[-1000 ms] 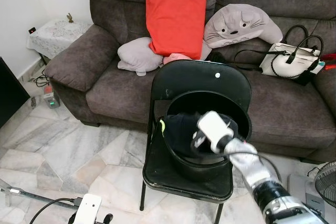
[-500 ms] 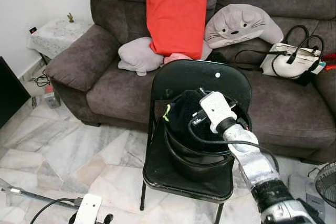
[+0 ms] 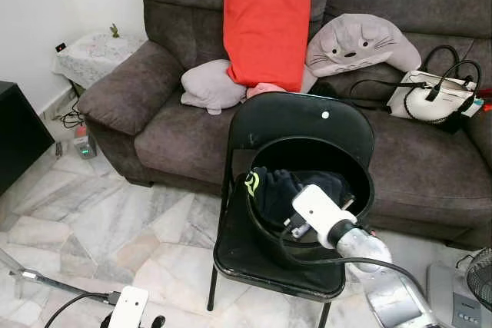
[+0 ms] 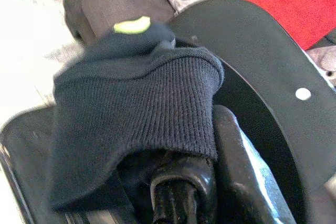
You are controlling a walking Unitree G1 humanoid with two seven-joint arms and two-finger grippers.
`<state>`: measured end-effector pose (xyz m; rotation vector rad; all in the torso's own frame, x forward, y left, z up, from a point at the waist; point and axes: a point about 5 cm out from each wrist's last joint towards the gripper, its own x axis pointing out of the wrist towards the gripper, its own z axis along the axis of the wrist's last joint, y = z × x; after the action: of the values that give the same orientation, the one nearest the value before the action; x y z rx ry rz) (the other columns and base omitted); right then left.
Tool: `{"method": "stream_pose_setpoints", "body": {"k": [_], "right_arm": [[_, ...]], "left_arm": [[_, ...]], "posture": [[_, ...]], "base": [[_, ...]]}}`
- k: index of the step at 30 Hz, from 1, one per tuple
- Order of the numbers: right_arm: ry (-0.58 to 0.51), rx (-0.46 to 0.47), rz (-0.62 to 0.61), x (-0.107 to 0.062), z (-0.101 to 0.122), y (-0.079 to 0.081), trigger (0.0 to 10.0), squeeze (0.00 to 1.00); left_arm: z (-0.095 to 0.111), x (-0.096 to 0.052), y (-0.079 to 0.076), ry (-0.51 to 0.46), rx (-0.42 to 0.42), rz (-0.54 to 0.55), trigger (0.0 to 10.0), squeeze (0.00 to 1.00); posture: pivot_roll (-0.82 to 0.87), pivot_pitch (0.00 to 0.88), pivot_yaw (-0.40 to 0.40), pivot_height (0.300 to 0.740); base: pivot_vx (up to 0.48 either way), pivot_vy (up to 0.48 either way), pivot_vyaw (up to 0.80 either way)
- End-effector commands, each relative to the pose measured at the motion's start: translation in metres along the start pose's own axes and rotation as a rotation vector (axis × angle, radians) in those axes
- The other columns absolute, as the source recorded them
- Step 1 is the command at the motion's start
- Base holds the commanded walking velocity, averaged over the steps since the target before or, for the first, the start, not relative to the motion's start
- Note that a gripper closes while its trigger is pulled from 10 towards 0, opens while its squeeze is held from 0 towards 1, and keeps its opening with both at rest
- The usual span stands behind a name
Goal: Hang hanger
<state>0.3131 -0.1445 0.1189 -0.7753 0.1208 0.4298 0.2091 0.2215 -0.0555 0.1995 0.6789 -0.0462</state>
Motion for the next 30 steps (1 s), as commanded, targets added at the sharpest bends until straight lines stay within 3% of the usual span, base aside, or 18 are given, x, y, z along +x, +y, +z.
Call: {"method": "stream_pose_setpoints", "body": {"k": [1, 2, 7, 16, 20, 23, 24, 25, 27, 28, 29, 30], "right_arm": [[-0.025, -0.045, 0.015, 0.000, 0.008, 0.002, 0.0, 0.00], [-0.039, -0.141, 0.034, 0.000, 0.011, 0.003, 0.0, 0.00], [-0.061, -0.241, 0.100, 0.001, 0.010, 0.014, 0.0, 0.00], [-0.091, -0.193, 0.076, 0.007, 0.012, 0.013, 0.0, 0.00], [-0.139, -0.047, -0.077, 0.007, 0.023, -0.004, 0.0, 0.00], [-0.154, 0.026, -0.130, 0.007, 0.028, -0.007, 0.0, 0.00], [-0.165, 0.159, -0.168, 0.006, 0.031, -0.008, 0.0, 0.00], [-0.168, 0.205, -0.177, 0.006, 0.031, -0.008, 0.0, 0.00], [-0.155, 0.449, -0.246, 0.006, 0.029, -0.014, 0.0, 0.00], [-0.155, 0.449, -0.246, 0.006, 0.029, -0.014, 0.0, 0.00], [-0.125, 0.555, -0.282, 0.006, 0.024, -0.017, 7.1, 0.00], [-0.108, 0.601, -0.298, 0.006, 0.021, -0.017, 7.1, 0.00]], "left_arm": [[-0.005, -0.002, 0.000, 0.020, 0.023, -0.012, 10.0, 0.00], [-0.004, -0.001, -0.001, 0.014, 0.023, -0.012, 10.0, 0.00], [-0.003, -0.001, -0.001, 0.012, 0.023, -0.014, 10.0, 0.00], [-0.003, -0.001, 0.003, 0.015, 0.026, -0.007, 10.0, 0.00], [-0.002, -0.001, 0.003, 0.017, 0.027, -0.007, 10.0, 0.00], [-0.003, -0.001, 0.002, 0.018, 0.026, -0.008, 10.0, 0.00], [-0.003, -0.001, 0.002, 0.019, 0.019, -0.004, 10.0, 0.00], [-0.003, -0.001, 0.001, 0.020, 0.016, -0.003, 10.0, 0.00], [-0.005, -0.002, 0.002, 0.022, -0.009, 0.015, 10.0, 0.00], [-0.005, -0.002, 0.002, 0.022, -0.009, 0.015, 10.0, 0.00], [-0.006, -0.002, 0.002, 0.022, -0.004, 0.018, 10.0, 0.00], [-0.006, -0.003, 0.002, 0.022, -0.002, 0.020, 10.0, 0.00]], "posture": [[-0.05, 0.064, 0.033, 0.740], [-0.05, 0.067, 0.035, 0.740], [-0.05, 0.078, 0.043, 0.740], [-0.05, 0.084, 0.048, 0.740], [-0.05, 0.084, 0.051, 0.740], [-0.05, 0.084, 0.051, 0.740], [-0.05, 0.080, 0.048, 0.740], [-0.05, 0.080, 0.048, 0.740], [-0.05, 0.080, 0.046, 0.740], [-0.05, 0.080, 0.046, 0.740], [-0.05, 0.082, 0.046, 0.740], [-0.05, 0.082, 0.046, 0.740]], "base": [[0.000, 0.000, 0.00], [0.000, 0.000, 0.00], [0.000, 0.000, 0.00], [0.000, 0.000, 0.00], [0.000, 0.000, 0.00], [0.000, 0.000, 0.00], [0.000, 0.000, 0.00], [0.000, 0.000, 0.00], [0.000, 0.000, 0.00], [0.000, 0.000, 0.00], [0.000, 0.000, 0.00], [0.000, 0.000, 0.00]]}}
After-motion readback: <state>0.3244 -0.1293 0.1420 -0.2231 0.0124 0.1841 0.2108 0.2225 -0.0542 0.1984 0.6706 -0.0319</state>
